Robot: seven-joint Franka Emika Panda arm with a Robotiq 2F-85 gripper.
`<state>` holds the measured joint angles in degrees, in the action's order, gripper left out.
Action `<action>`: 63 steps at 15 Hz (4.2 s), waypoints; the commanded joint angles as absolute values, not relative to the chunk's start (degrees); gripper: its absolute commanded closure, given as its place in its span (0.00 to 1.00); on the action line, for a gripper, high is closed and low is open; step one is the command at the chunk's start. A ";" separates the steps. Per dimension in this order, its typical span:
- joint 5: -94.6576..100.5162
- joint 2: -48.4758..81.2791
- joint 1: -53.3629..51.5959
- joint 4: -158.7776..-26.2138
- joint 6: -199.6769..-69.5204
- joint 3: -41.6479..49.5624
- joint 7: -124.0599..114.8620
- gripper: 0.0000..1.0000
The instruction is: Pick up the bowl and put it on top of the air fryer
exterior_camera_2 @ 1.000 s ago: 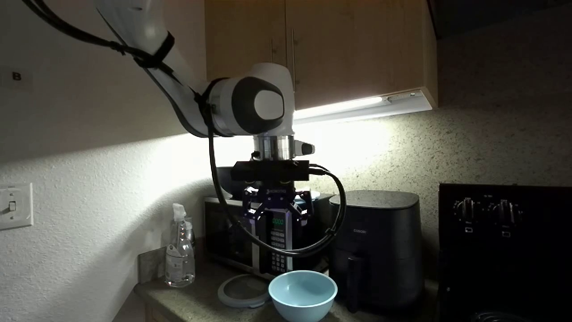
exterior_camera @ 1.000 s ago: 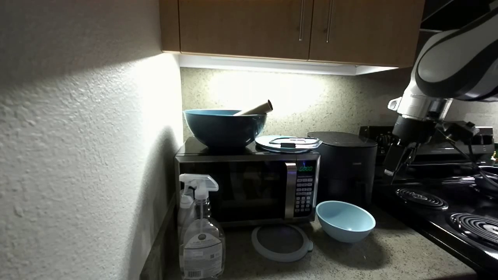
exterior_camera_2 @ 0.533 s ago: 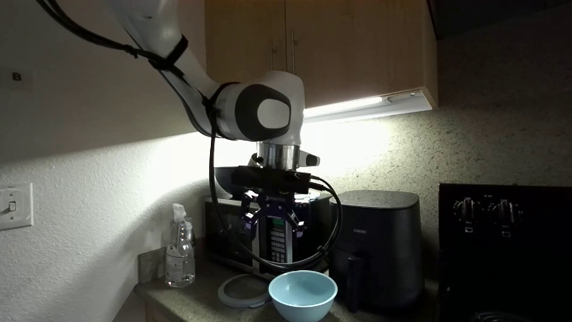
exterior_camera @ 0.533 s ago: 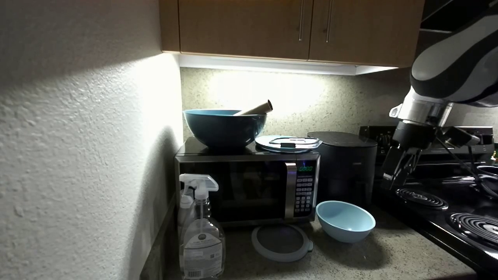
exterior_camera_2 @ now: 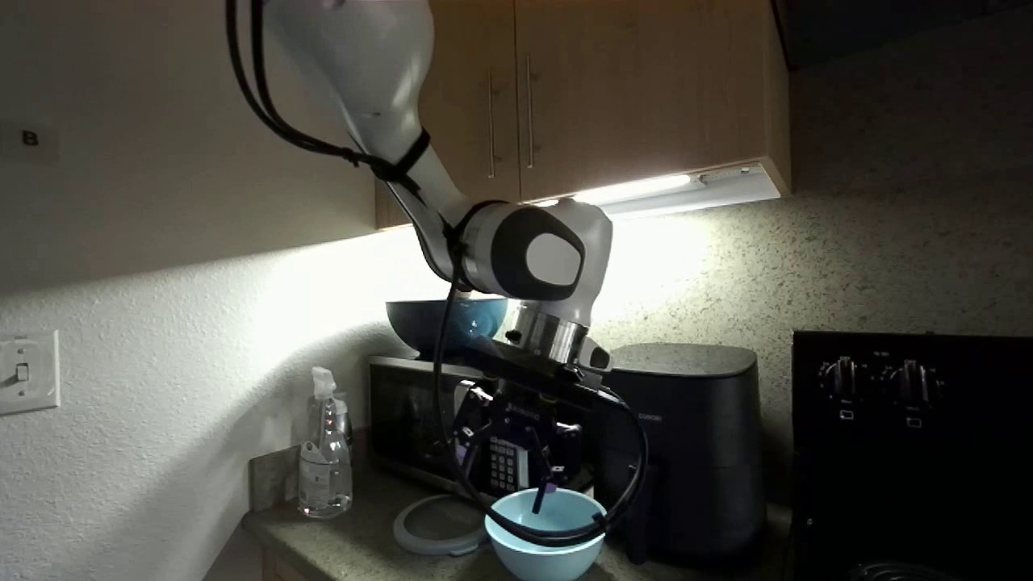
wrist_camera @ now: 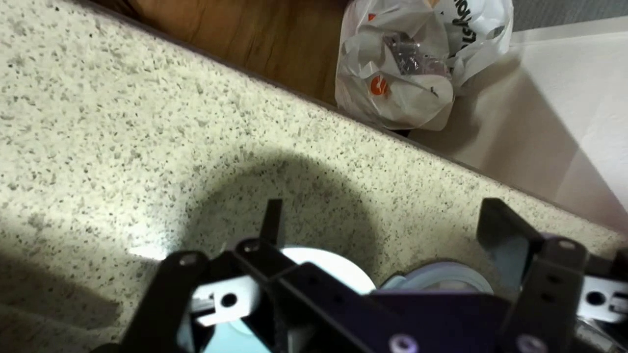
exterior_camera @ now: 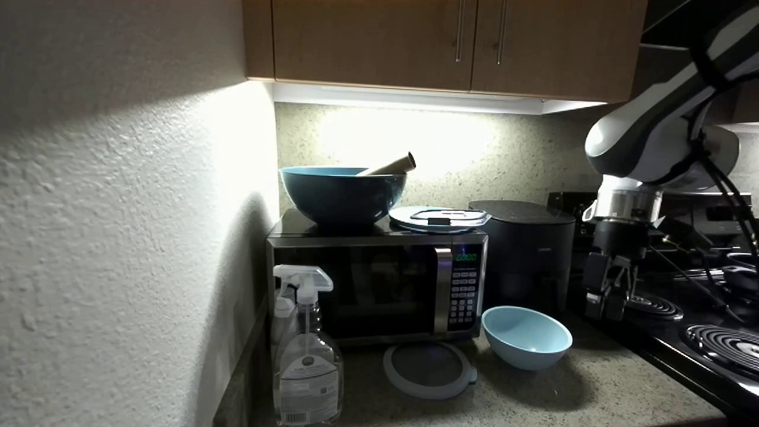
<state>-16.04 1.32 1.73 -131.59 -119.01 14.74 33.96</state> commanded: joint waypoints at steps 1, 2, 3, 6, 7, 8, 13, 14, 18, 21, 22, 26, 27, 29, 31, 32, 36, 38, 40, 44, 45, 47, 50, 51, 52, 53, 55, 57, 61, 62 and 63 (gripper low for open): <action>-17.51 9.82 6.41 -124.29 -113.36 12.59 35.84 0.00; -15.77 5.50 6.25 -128.37 -116.65 11.46 33.72 0.00; -15.69 7.39 7.08 -126.88 -115.76 11.20 33.68 0.00; -15.57 10.08 7.92 -124.69 -114.93 10.84 33.72 0.00; -16.50 10.70 8.37 -124.28 -114.71 10.54 34.32 0.00; -17.19 11.51 9.03 -123.79 -115.15 10.30 33.91 0.00; -15.78 15.81 11.57 -121.27 -119.07 10.33 27.39 0.00; -15.66 16.65 12.09 -120.69 -119.50 10.30 26.56 0.00; -15.06 17.39 13.61 -120.36 -120.34 9.55 25.92 0.00; -14.81 18.35 13.82 -119.53 -120.96 9.55 24.33 0.00; -14.81 18.35 13.81 -119.44 -120.96 9.54 24.12 0.00; -18.80 20.01 14.58 -119.44 -130.60 8.31 23.63 0.00; -19.54 20.88 15.03 -119.00 -131.96 7.96 23.42 0.00; -21.22 22.42 15.99 -118.40 -134.12 7.33 23.20 0.00; -22.66 23.76 17.03 -117.80 -135.90 6.57 23.29 0.00; -22.71 24.38 17.31 -117.48 -136.87 6.33 23.06 0.00; -20.63 24.50 17.05 -118.16 -141.97 5.27 23.11 0.00; -20.01 24.89 17.93 -117.49 -140.58 4.81 23.38 0.00; -19.75 23.46 17.65 -118.43 -139.20 4.13 23.50 0.00; -20.55 23.45 17.82 -117.96 -135.15 3.31 23.77 0.00; -20.67 23.66 17.86 -117.69 -134.36 3.28 23.75 0.00; -20.97 24.32 18.06 -116.98 -132.99 3.24 23.89 0.00; -21.72 24.61 18.85 -116.21 -130.42 3.04 25.32 0.33; -21.88 24.63 18.91 -116.06 -130.03 3.15 25.09 0.42; -21.86 24.66 19.00 -115.92 -129.77 3.21 25.20 0.47; -21.82 24.71 19.12 -115.71 -129.36 3.25 25.27 0.53; -22.18 24.64 19.68 -115.44 -128.36 3.19 26.05 0.66; -22.98 24.35 20.33 -115.55 -128.10 3.10 26.83 0.80; -25.68 24.07 22.19 -115.60 -127.34 2.79 28.50 1.00; -26.41 23.62 22.51 -116.01 -127.44 2.83 28.89 1.00; -26.78 22.97 22.58 -116.73 -128.10 2.93 29.47 1.00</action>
